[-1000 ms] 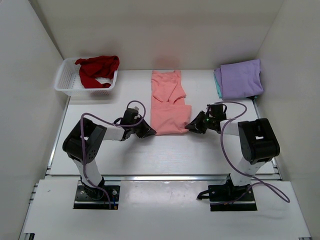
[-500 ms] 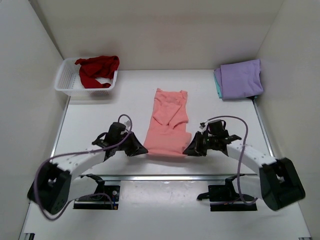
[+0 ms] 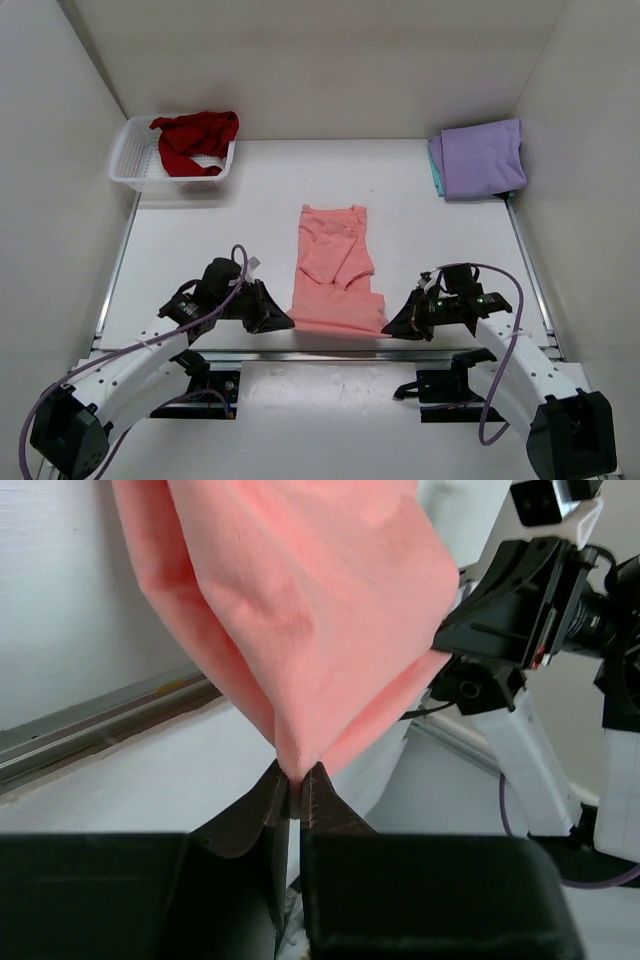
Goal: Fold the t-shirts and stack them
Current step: Grab one side of the 2/3 rectangular tshirt with both arms, then fold the long partially folded tshirt into a neat square
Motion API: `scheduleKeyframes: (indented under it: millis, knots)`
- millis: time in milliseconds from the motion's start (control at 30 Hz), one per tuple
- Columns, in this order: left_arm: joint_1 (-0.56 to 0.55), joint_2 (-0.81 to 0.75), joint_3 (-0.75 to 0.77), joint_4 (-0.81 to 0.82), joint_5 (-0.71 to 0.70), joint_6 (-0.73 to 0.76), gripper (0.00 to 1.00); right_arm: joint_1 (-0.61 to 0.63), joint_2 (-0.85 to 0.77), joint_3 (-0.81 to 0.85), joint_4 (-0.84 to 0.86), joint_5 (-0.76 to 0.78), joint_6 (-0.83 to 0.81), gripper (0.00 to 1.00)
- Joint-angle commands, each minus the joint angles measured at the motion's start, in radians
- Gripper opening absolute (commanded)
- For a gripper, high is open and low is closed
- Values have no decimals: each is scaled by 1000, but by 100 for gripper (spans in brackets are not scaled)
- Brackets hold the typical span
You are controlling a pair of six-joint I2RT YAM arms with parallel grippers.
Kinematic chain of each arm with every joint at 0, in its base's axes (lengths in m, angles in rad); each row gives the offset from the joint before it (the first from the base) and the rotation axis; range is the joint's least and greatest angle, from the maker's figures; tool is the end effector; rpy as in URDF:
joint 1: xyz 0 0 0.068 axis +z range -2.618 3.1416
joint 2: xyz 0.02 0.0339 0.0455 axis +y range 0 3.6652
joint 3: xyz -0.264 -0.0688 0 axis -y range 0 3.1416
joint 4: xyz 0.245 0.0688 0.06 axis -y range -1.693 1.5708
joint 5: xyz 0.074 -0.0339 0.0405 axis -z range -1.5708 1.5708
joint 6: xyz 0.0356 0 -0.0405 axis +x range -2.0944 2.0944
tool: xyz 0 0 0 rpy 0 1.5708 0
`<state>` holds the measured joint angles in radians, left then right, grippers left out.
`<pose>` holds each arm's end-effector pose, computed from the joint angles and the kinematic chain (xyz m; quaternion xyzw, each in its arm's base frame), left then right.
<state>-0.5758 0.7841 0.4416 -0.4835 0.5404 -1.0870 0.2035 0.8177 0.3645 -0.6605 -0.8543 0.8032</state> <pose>0.1199 -0.0997 0.1973 -0.1330 0.8931 -0.4266 0.0526 0.1209 0.0524 0.1654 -0.1722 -0.8747 -0.4529 0.0140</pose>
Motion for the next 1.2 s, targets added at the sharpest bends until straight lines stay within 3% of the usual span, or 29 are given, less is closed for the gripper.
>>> scheduleKeyframes:
  millis: [0, 100, 233, 400, 500, 600, 633, 700, 733, 767, 900, 1000, 1167]
  knots:
    - [53, 0, 34, -12, -29, -33, 0, 16, 50, 68, -59, 1, -58, 0]
    - [92, 38, 35, 80, -36, -73, 0, -2, 102, 109, 4, -18, -36, 0]
    - [119, 170, 144, 176, -43, -48, 0, -41, 228, 218, 88, -46, -35, 0]
    - [200, 448, 291, 342, -63, -36, 0, -96, 455, 399, 212, -31, -56, 0]
    - [247, 655, 480, 422, -101, -15, 0, -122, 700, 577, 315, -12, -47, 0]
    - [286, 887, 626, 505, -132, 15, 25, -141, 930, 822, 337, 11, -71, 3]
    - [306, 965, 682, 589, -123, -11, 19, -148, 969, 928, 328, 29, -97, 8]
    - [323, 1062, 764, 679, -131, -59, 27, -165, 1110, 1079, 294, 79, -120, 34]
    - [335, 1108, 773, 773, -120, -107, 41, -174, 1139, 1166, 282, 90, -139, 36]
    - [341, 1127, 784, 816, -114, -129, 98, -177, 1188, 1241, 238, 107, -148, 39]
    - [349, 1196, 812, 881, -70, -172, 99, -185, 1247, 1334, 153, 161, -229, 45]
    - [343, 1166, 743, 914, -74, -165, 99, -170, 1223, 1273, 180, 191, -279, 57]
    - [304, 1100, 683, 867, -77, -117, 98, -127, 1195, 1185, 190, 245, -361, 65]
